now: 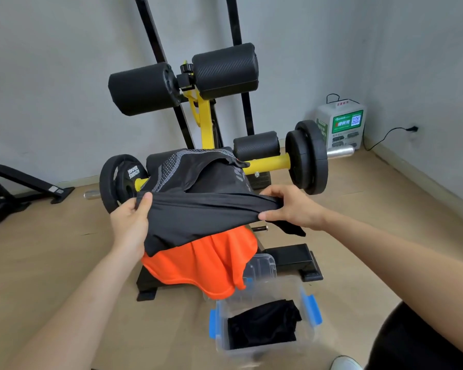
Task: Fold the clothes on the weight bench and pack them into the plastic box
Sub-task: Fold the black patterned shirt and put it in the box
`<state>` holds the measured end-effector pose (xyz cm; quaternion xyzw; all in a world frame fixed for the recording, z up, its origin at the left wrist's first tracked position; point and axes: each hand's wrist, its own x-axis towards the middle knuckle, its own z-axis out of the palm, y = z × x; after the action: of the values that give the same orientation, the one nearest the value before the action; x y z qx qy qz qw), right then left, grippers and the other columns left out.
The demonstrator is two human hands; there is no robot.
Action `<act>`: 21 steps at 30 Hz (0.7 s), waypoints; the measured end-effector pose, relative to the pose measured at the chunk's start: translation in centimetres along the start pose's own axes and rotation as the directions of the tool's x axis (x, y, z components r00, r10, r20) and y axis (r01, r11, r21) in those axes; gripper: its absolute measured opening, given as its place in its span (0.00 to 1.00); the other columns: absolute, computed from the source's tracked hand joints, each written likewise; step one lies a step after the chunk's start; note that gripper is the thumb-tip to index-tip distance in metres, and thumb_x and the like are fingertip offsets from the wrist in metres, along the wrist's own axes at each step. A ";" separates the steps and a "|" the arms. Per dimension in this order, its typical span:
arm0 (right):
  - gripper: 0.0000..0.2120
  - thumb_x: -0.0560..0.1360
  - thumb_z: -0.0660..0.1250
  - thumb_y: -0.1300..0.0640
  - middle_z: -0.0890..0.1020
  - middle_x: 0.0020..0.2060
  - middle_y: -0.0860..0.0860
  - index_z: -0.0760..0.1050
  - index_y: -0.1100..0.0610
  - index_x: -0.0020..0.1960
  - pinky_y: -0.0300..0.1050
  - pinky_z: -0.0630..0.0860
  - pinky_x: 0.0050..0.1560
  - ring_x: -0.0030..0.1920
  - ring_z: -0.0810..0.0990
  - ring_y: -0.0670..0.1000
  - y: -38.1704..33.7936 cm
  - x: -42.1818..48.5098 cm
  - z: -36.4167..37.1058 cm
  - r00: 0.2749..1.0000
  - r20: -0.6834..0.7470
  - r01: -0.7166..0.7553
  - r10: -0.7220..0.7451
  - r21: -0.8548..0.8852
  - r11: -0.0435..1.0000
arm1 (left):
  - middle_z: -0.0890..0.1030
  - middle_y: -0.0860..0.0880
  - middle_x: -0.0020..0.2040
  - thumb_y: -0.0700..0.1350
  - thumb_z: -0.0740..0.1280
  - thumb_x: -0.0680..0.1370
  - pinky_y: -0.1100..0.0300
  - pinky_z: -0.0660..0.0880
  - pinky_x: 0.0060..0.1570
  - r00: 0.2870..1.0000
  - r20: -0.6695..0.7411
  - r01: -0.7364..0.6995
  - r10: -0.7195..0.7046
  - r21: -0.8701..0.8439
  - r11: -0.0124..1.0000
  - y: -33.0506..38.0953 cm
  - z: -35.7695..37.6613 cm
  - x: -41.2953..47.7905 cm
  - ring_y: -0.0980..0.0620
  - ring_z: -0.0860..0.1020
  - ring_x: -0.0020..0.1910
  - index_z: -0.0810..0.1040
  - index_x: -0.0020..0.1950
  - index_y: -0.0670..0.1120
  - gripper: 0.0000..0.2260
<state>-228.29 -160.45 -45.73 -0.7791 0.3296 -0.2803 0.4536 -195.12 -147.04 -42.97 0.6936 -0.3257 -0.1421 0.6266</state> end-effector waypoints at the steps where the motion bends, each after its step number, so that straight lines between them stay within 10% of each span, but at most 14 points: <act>1: 0.12 0.70 0.77 0.63 0.84 0.42 0.52 0.79 0.57 0.50 0.39 0.78 0.44 0.40 0.82 0.46 0.3 0.1 -0.4 1.000 -0.024 0.005 -0.006 -0.049 0.999 | 0.73 0.47 0.42 0.56 0.71 0.76 0.53 0.69 0.44 1.000 -0.004 0.001 -0.001 -0.005 1.000 0.0 0.1 0.2 0.51 0.71 0.42 0.76 0.47 0.33 0.24; 13: 0.06 0.74 0.72 0.56 0.84 0.45 0.51 0.83 0.54 0.51 0.52 0.80 0.53 0.47 0.81 0.53 4.0 1.7 -4.9 0.966 -0.224 -0.228 0.126 -0.516 0.826 | 0.60 0.46 0.34 0.52 0.69 0.79 0.56 0.56 0.35 0.998 0.009 -0.059 0.059 0.054 0.997 -0.3 1.2 0.0 0.52 0.59 0.34 0.65 0.37 0.35 0.23; 18: 0.03 0.79 0.66 0.62 0.81 0.37 0.57 0.78 0.58 0.51 0.38 0.74 0.23 0.24 0.80 0.49 1.8 3.7 -4.3 0.897 -0.316 -0.329 0.309 -0.009 0.944 | 0.58 0.48 0.35 0.51 0.69 0.79 0.56 0.55 0.34 0.997 -0.019 -0.071 0.072 0.041 0.997 0.0 1.5 0.3 0.53 0.58 0.33 0.64 0.36 0.38 0.23; 21: 0.03 0.79 0.66 0.63 0.82 0.46 0.61 0.78 0.60 0.51 0.42 0.81 0.31 0.33 0.86 0.56 0.3 5.6 -4.2 0.846 -0.350 -0.288 0.402 0.333 0.898 | 0.58 0.48 0.34 0.51 0.68 0.80 0.57 0.55 0.33 0.996 -0.072 -0.056 0.057 0.015 0.998 0.7 1.3 0.7 0.54 0.57 0.33 0.65 0.37 0.36 0.23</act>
<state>-227.95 -167.04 -43.45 -0.5612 0.5122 -0.3925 0.5183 -195.56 -148.50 -42.42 0.6928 -0.3231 -0.0971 0.6373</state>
